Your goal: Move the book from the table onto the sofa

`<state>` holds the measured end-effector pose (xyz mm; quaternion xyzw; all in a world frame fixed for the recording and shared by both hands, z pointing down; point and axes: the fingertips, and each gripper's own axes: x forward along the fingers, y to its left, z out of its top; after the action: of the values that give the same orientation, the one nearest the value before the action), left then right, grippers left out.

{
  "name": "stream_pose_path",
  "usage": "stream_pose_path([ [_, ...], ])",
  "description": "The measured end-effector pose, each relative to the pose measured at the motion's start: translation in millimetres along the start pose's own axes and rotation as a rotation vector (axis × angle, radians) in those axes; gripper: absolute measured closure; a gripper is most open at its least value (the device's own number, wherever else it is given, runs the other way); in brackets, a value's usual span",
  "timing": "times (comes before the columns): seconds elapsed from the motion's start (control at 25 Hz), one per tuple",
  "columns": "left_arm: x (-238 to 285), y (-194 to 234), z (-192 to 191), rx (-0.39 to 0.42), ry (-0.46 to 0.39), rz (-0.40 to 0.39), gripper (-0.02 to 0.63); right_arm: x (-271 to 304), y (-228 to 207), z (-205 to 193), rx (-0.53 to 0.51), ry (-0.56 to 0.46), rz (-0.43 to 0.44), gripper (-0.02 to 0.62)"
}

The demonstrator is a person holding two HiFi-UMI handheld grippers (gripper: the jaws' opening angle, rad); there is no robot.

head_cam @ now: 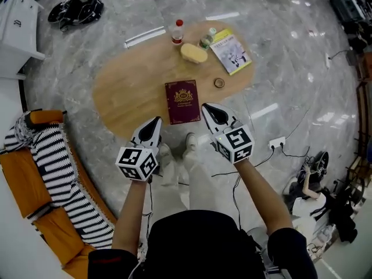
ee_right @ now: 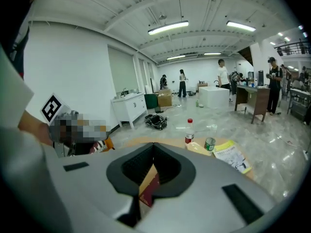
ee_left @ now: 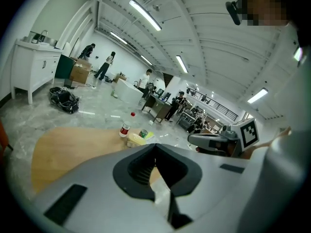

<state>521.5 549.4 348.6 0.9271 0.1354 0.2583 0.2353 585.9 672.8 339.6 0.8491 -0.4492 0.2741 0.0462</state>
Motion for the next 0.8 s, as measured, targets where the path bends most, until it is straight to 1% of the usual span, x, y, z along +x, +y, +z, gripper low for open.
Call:
stream_pose_path([
  [0.2, 16.2, 14.2, -37.2, -0.027, 0.033, 0.013, 0.591, 15.6, -23.9, -29.9, 0.024, 0.022, -0.016, 0.588],
  [0.44, 40.8, 25.5, -68.5, -0.038, 0.054, 0.02, 0.591, 41.5, -35.4, -60.6, 0.031, 0.038, 0.02, 0.588],
  [0.68, 56.3, 35.8, -100.2, -0.073, 0.084, 0.006, 0.591, 63.9, -38.5, -89.1, 0.038, 0.049, 0.042, 0.588],
  [0.8, 62.2, 44.5, -116.0, -0.083, 0.097, 0.015, 0.591, 70.9, -40.3, -101.0, 0.048, 0.053, 0.056, 0.588],
])
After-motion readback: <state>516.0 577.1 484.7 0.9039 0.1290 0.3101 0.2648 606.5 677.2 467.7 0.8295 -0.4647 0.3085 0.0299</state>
